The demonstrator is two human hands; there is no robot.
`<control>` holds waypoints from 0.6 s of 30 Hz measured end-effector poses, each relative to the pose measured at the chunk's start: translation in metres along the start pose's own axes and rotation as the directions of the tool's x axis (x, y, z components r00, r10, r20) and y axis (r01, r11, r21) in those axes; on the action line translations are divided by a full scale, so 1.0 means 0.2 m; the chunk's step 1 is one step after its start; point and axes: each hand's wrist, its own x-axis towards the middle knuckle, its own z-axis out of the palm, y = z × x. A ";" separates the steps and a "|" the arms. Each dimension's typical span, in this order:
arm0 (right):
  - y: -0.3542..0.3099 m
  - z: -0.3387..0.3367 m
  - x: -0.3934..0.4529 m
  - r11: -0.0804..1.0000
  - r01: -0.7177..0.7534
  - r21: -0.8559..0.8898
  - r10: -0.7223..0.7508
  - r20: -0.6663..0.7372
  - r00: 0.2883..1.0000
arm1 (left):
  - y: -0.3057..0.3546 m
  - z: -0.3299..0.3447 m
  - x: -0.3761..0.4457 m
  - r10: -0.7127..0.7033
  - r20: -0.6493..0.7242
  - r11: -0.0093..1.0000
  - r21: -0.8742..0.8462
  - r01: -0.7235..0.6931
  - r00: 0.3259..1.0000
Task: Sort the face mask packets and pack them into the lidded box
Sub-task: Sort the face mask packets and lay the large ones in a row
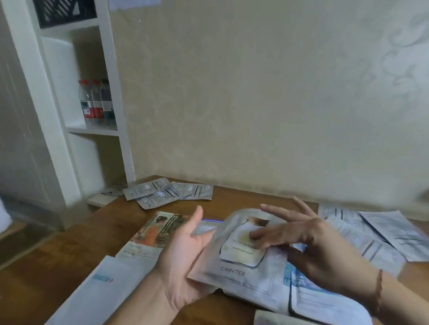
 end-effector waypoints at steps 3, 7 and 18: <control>-0.01 -0.02 -0.11 0.996 0.024 -0.091 -0.028 -0.040 0.999 | -0.06 0.02 0.01 0.067 -0.062 0.981 0.184 -0.055 0.996; -0.06 -0.03 -0.22 0.672 -0.415 0.613 0.635 -0.190 0.748 | -0.17 0.06 -0.02 0.122 -0.069 0.975 0.192 -0.107 0.990; -0.18 0.01 -0.49 0.147 -0.646 0.749 0.827 0.266 0.496 | -0.50 -0.06 -0.29 0.227 -0.083 0.687 0.720 -0.099 0.970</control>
